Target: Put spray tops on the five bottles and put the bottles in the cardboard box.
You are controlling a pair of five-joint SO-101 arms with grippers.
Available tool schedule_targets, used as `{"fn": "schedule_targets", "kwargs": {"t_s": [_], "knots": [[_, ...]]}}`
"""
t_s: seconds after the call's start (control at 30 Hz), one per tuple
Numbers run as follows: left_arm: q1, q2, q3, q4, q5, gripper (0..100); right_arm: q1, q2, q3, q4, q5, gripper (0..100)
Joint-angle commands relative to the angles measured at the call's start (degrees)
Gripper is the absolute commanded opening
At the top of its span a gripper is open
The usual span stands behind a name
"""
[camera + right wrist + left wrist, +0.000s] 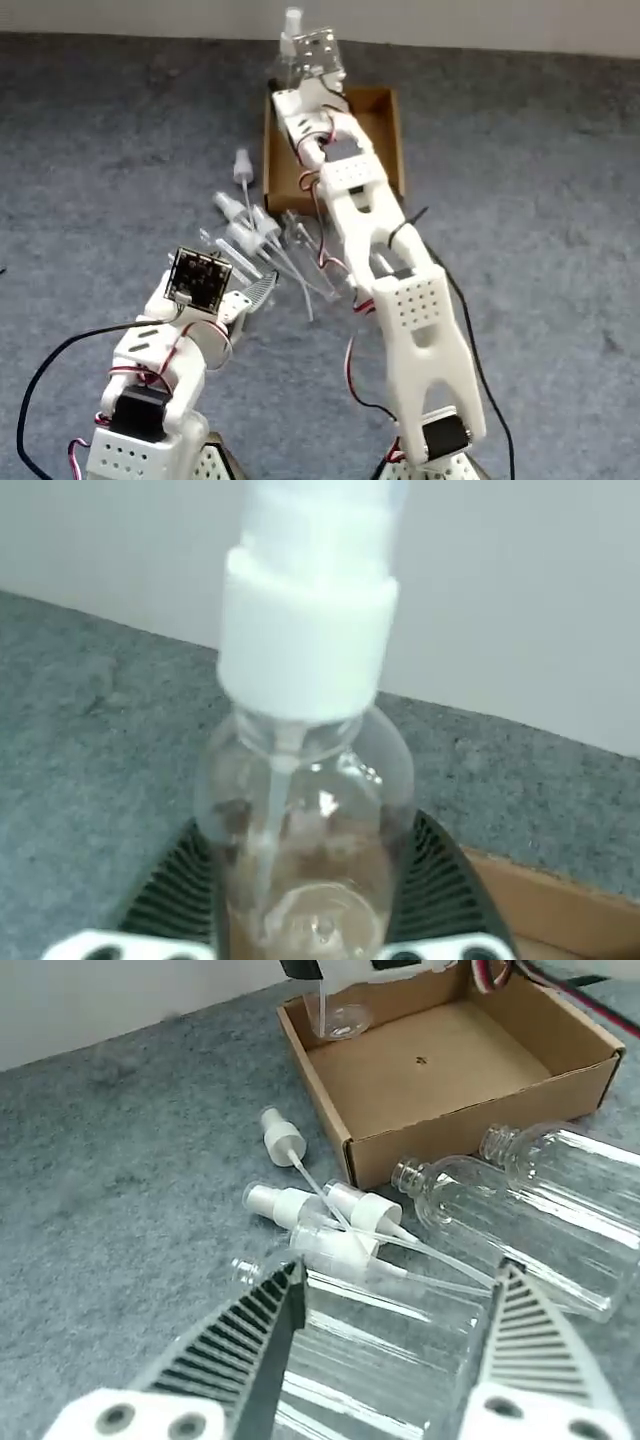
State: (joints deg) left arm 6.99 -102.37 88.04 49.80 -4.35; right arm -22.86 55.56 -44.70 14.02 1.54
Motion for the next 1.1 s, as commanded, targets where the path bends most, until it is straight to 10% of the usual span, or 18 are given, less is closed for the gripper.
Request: {"fn": "schedule_targets", "kwargs": {"t_s": [0.0, 1.07], "knots": [[-0.57, -0.48, -0.22, -1.23, -0.53, 24, 0.57, 0.84, -6.29, -1.54, -0.70, 0.4], [-0.57, -0.48, -0.13, -1.23, -0.53, 24, 0.31, 9.27, -12.79, 6.55, -0.53, 21.8]]}}
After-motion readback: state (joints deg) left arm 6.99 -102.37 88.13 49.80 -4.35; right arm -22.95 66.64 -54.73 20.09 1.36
